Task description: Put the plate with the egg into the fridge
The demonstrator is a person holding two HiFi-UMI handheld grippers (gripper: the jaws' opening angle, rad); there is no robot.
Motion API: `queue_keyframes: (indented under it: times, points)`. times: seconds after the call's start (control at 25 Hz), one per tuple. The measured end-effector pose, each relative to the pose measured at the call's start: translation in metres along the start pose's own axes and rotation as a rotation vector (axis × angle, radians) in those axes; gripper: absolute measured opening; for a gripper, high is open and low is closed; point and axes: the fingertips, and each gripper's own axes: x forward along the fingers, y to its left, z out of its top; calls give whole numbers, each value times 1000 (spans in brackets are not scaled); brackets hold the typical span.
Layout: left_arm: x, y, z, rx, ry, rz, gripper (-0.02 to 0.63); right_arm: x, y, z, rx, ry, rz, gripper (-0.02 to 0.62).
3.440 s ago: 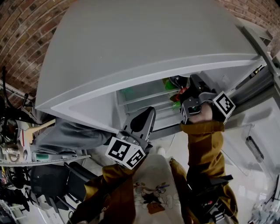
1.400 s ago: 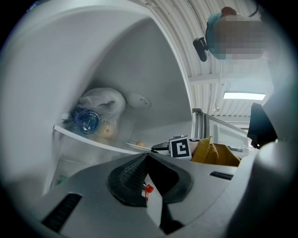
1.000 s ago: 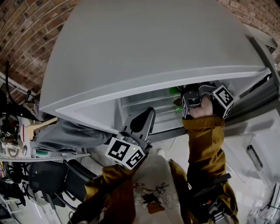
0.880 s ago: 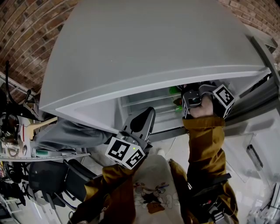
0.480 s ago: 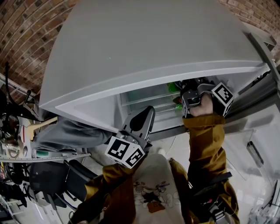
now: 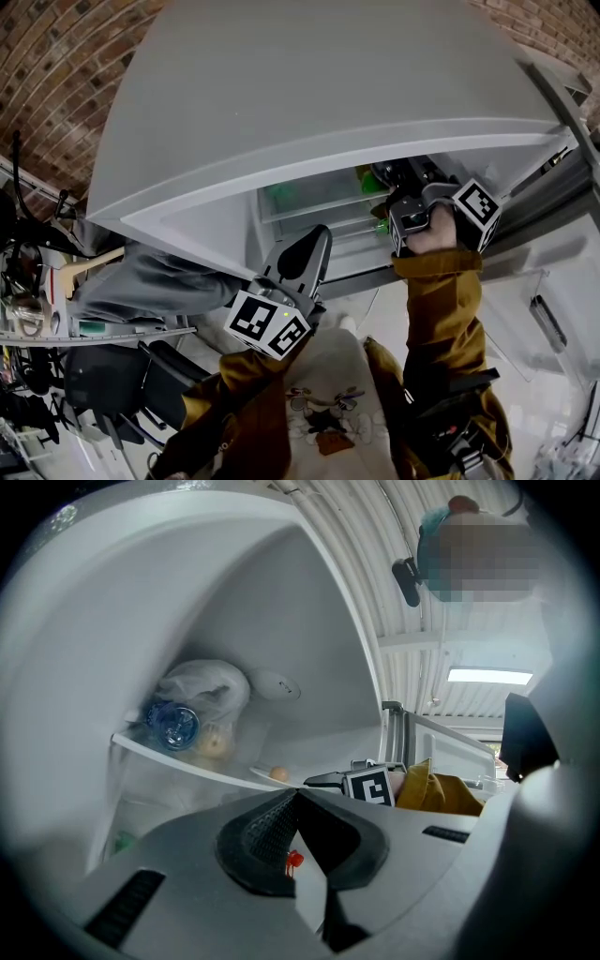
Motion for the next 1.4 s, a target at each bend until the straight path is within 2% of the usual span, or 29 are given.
queue_keyframes:
  times: [0.24,0.4,0.56,0.72,0.92,1.12,1.16,1.28,1.4]
  points:
    - [-5,-1,-1,-3,8,-3,6,-19,18,-11,-112,23,45,98]
    - [-6,-2,-2,-12,13,-11,6,-27,22,-26,-202,110,95,98]
    - [-7,-1,5,-7,-9,-10,8,-39,28,-39,-347,160,162,98]
    - [-10,-2,1,-21,0,-7,8,-59,42,-59,-503,197,266,98]
    - [-9,-4,-4,-30,13,-17,8,-74,44,-77,-651,219,301,98]
    - [-11,-4,-10,-42,20,-13,6,-91,51,-93,-794,187,356,97]
    - [-11,-4,-11,-45,22,-14,8,-94,52,-93,-821,163,366,89]
    - [-12,0,-10,-48,20,-9,6,-101,51,-92,-869,103,378,6]
    - [-14,2,-11,-49,17,-2,6,-107,45,-94,-915,88,386,6]
